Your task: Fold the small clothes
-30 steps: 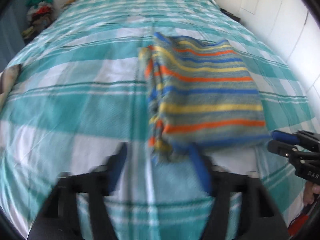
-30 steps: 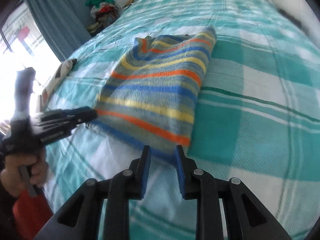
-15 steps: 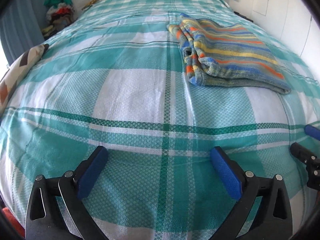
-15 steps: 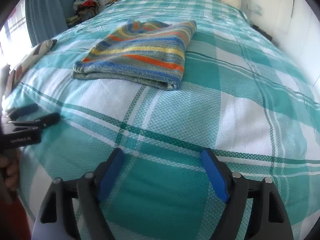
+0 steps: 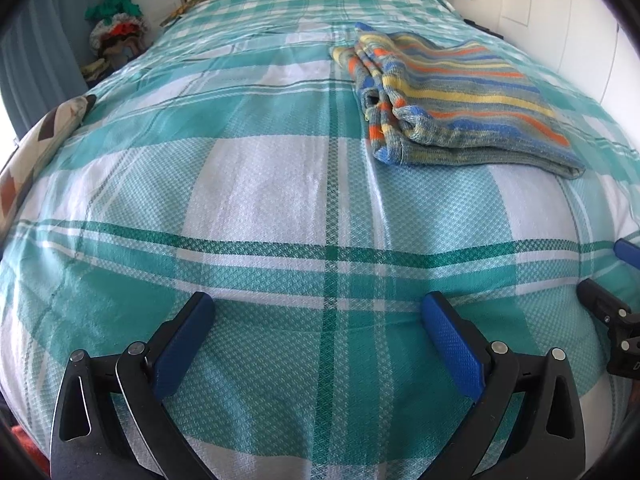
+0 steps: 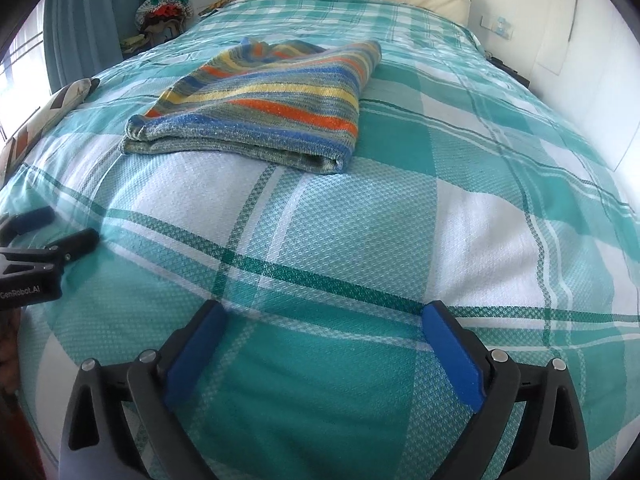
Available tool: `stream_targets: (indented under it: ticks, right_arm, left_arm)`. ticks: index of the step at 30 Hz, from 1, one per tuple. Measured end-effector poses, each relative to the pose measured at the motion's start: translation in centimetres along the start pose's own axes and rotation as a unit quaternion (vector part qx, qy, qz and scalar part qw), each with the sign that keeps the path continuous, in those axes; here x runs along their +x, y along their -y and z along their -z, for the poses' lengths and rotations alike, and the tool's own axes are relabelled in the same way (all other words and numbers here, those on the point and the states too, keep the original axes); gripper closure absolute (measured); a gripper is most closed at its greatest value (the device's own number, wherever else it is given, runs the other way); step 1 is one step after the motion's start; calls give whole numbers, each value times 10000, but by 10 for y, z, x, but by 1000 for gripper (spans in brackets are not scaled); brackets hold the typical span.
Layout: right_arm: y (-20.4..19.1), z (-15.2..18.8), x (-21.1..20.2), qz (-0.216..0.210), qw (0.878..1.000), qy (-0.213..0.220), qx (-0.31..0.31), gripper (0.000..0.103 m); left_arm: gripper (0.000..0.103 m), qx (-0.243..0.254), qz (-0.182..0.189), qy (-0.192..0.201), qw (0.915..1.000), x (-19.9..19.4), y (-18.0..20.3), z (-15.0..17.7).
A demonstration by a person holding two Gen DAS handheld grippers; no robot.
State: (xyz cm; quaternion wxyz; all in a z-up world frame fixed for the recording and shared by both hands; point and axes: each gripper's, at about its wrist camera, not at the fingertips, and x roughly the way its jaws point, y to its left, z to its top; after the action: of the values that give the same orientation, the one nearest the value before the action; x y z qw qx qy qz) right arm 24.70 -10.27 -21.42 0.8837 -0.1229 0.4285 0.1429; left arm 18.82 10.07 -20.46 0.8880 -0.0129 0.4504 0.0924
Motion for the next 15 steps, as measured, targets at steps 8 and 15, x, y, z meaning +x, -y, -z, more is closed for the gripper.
stream_targets:
  ticks: [8,15]
  right_arm:
    - [-3,-2,3,128,9998,-112,-46,4]
    - [-4,-1,4,208,9997,-132,-43,2]
  left_arm:
    - [1,59,-42,-96,9999,3,2,-2]
    - [1,72,-44,-62,9999,3,2,-1]
